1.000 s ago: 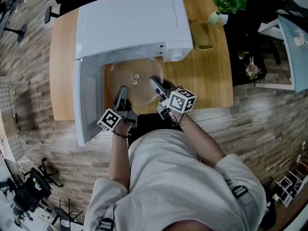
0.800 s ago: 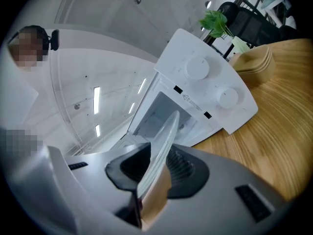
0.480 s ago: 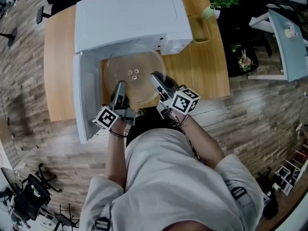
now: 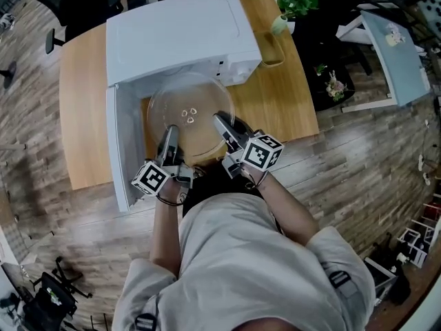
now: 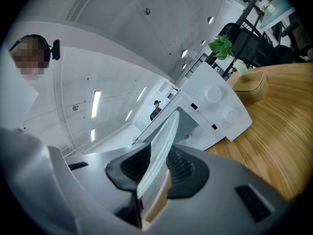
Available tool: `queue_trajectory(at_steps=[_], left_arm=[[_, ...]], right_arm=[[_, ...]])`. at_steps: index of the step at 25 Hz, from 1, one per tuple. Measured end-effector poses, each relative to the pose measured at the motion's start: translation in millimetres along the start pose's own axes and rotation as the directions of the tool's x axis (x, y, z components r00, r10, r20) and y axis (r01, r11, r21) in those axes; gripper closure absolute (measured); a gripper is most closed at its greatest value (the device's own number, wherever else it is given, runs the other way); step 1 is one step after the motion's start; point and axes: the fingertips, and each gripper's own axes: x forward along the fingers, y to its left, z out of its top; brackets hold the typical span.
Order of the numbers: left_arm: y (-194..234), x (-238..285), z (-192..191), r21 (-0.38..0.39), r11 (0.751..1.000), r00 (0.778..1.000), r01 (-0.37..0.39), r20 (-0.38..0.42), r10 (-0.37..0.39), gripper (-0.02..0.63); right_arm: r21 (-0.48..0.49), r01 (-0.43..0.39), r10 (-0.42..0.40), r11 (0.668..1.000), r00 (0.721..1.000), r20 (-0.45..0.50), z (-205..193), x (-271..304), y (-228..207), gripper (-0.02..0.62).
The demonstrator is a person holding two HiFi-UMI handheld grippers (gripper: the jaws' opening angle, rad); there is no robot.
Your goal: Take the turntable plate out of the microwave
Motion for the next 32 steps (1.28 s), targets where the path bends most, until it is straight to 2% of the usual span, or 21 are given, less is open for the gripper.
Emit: queue_trajectory(at_steps=[7, 11, 15, 25, 32], left_arm=[[-6, -4, -7, 0.037, 0.999, 0.999, 0.007, -0.037, -0.006, 0.488], [-11, -4, -10, 0.040, 0.999, 1.000, 0.007, -0.018, -0.006, 0.489], [-14, -2, -15, 0.046, 0.998, 1.000, -0.029, 0.010, 0.029, 0.489], [-57, 5, -28, 0.074, 0.995, 0.995, -0.060, 0.083, 0.054, 0.489], [-94, 16, -21, 0.115, 0.993, 0.995, -0.013, 0.095, 0.002, 0.489]], right_arm=[[0.020, 0.010, -0.011, 1.000, 1.000, 0.006, -4, -12, -3, 0.489], [0.051, -0.006, 0.007, 0.999, 1.000, -0.010, -6, -15, -8, 0.489], [0.054, -0.041, 0.044, 0.998, 0.998, -0.039, 2, -15, -11, 0.489], [0.038, -0.120, 0.123, 0.992, 0.989, -0.076, 39, -34, -7, 0.488], [0.010, -0.159, 0.159, 0.987, 0.986, -0.042, 70, -45, 7, 0.486]])
